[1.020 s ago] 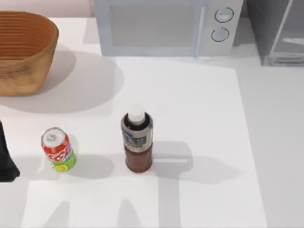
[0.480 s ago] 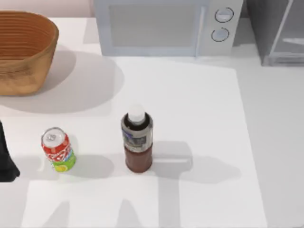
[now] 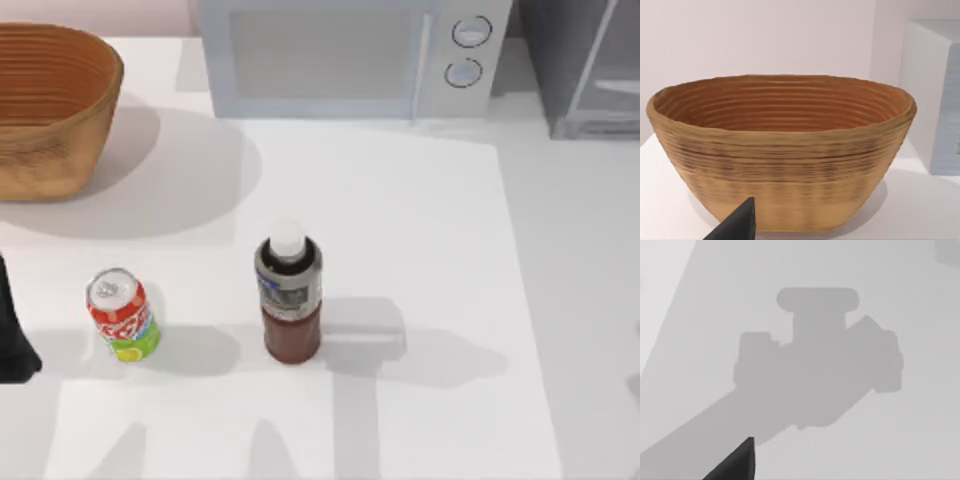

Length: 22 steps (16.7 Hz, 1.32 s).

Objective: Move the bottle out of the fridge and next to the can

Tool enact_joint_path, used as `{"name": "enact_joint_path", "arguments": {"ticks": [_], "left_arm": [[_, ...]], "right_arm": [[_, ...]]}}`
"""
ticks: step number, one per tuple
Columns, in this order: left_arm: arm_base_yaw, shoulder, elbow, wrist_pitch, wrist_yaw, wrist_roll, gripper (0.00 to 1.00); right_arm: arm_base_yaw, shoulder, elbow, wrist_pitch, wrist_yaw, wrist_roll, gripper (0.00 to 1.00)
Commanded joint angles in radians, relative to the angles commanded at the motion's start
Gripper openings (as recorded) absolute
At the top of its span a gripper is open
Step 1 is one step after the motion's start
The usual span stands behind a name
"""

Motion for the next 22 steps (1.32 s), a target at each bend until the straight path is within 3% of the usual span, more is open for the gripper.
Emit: {"name": "enact_joint_path", "arguments": {"ticks": [5, 10, 15, 22], "left_arm": [[0.000, 0.000, 0.000, 0.000, 0.000, 0.000, 1.00], [0.000, 0.000, 0.000, 0.000, 0.000, 0.000, 1.00], [0.000, 0.000, 0.000, 0.000, 0.000, 0.000, 1.00], [0.000, 0.000, 0.000, 0.000, 0.000, 0.000, 1.00]], "right_arm": [[-0.498, 0.583, 0.160, -0.014, -0.220, -0.593, 1.00], [-0.869, 1.008, 0.276, -0.038, -0.370, -0.965, 1.00], [-1.016, 1.189, 0.331, -0.056, -0.439, -1.100, 1.00], [-1.009, 1.194, 0.330, -0.045, -0.439, -1.091, 1.00]]}}
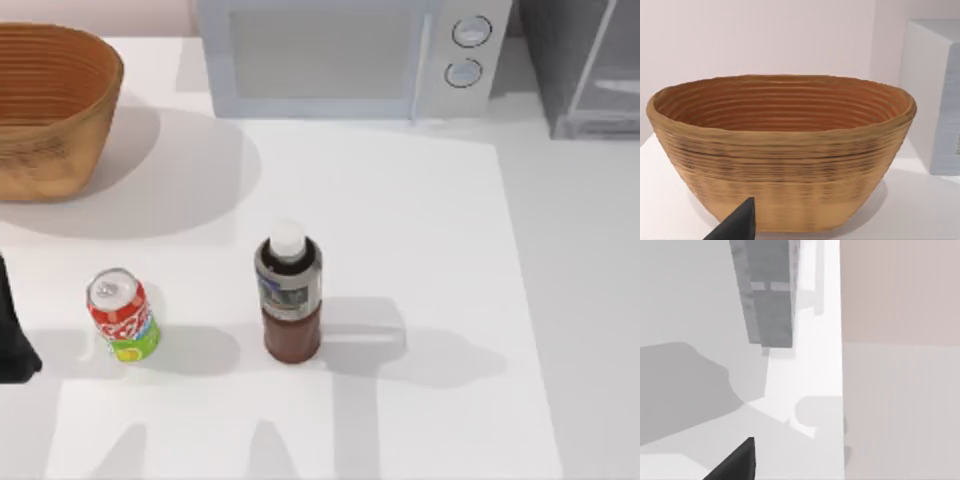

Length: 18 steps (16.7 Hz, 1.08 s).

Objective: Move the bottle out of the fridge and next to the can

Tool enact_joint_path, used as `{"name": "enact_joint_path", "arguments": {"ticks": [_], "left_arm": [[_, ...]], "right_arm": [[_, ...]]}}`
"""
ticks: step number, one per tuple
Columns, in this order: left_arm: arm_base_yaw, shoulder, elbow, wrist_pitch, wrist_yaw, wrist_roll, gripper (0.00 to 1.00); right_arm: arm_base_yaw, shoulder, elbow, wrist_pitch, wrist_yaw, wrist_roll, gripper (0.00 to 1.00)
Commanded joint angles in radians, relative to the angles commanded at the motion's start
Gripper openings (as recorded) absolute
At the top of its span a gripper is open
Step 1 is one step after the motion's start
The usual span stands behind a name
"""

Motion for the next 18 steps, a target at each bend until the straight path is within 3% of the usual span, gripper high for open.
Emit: {"name": "enact_joint_path", "arguments": {"ticks": [5, 14, 18], "left_arm": [[0.000, 0.000, 0.000, 0.000, 0.000, 0.000, 1.00], [0.000, 0.000, 0.000, 0.000, 0.000, 0.000, 1.00], [0.000, 0.000, 0.000, 0.000, 0.000, 0.000, 1.00]], "right_arm": [[0.136, 0.006, -0.004, 0.187, 0.026, 0.209, 1.00], [0.605, 0.015, -0.021, 0.828, 0.130, 1.024, 1.00], [0.785, 0.015, -0.028, 1.072, 0.166, 1.294, 1.00]]}}
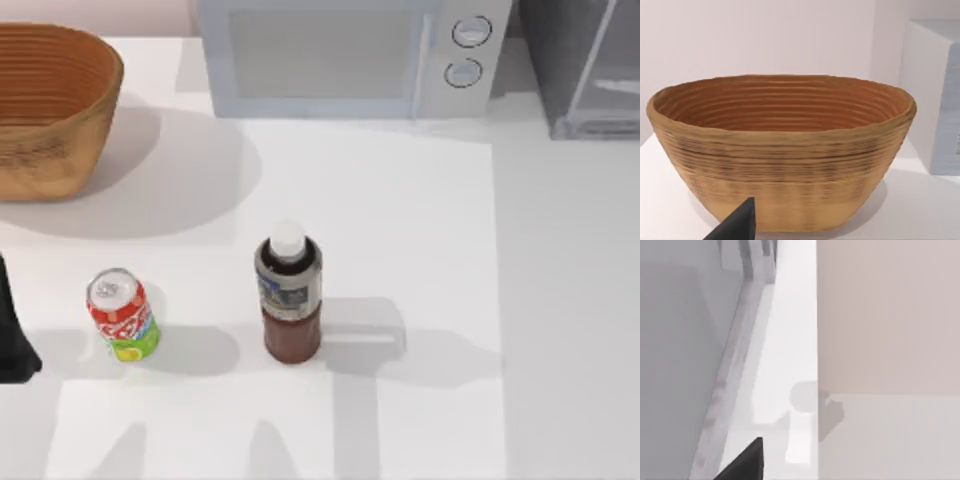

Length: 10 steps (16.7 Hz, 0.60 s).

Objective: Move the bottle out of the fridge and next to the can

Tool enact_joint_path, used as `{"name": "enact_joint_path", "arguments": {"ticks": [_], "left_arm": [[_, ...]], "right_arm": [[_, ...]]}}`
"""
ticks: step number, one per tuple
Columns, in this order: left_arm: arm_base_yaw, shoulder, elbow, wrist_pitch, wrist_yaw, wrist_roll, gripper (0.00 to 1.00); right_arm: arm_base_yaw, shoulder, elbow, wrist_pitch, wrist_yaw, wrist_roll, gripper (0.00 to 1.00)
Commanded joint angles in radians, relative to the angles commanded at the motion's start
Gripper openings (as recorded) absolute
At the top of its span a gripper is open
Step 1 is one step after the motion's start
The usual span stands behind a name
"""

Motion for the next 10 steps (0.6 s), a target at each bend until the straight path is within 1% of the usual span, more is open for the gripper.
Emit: {"name": "enact_joint_path", "arguments": {"ticks": [3, 10], "left_arm": [[0.000, 0.000, 0.000, 0.000, 0.000, 0.000, 1.00], [0.000, 0.000, 0.000, 0.000, 0.000, 0.000, 1.00]], "right_arm": [[0.074, -0.002, -0.003, 0.091, 0.014, 0.092, 1.00], [0.085, -0.009, -0.009, 0.108, 0.026, 0.111, 1.00]]}}
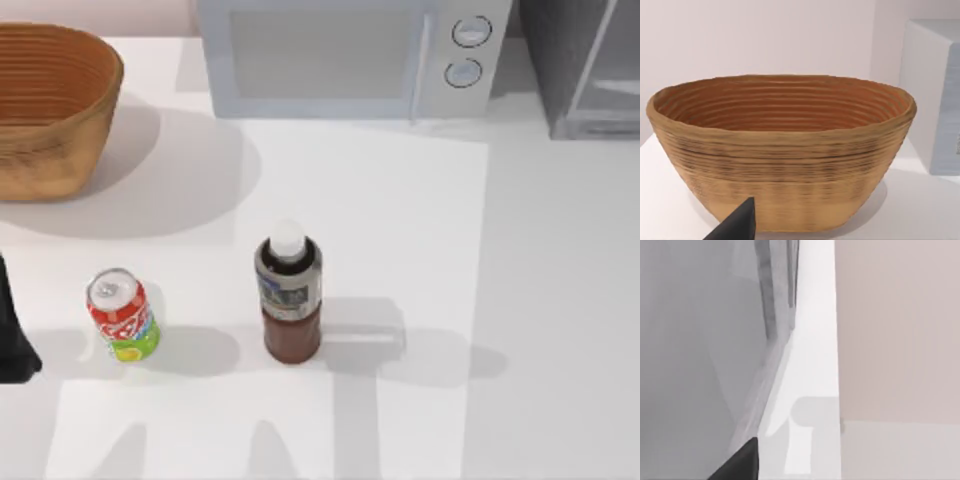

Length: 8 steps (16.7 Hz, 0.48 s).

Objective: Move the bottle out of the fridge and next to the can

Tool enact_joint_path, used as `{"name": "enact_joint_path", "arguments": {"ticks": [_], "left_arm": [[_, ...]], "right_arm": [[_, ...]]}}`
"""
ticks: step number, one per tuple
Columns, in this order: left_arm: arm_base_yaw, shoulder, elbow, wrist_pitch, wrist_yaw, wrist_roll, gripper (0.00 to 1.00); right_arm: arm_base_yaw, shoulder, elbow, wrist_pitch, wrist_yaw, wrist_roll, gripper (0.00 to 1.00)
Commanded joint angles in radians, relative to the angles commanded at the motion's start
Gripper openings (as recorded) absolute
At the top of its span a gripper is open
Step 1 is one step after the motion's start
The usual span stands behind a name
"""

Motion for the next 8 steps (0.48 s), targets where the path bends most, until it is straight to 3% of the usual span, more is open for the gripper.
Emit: {"name": "enact_joint_path", "arguments": {"ticks": [4, 8], "left_arm": [[0.000, 0.000, 0.000, 0.000, 0.000, 0.000, 1.00], [0.000, 0.000, 0.000, 0.000, 0.000, 0.000, 1.00]], "right_arm": [[0.146, -0.025, -0.047, 0.060, 0.121, 0.110, 1.00], [0.428, -0.077, -0.131, 0.160, 0.326, 0.287, 1.00]]}}
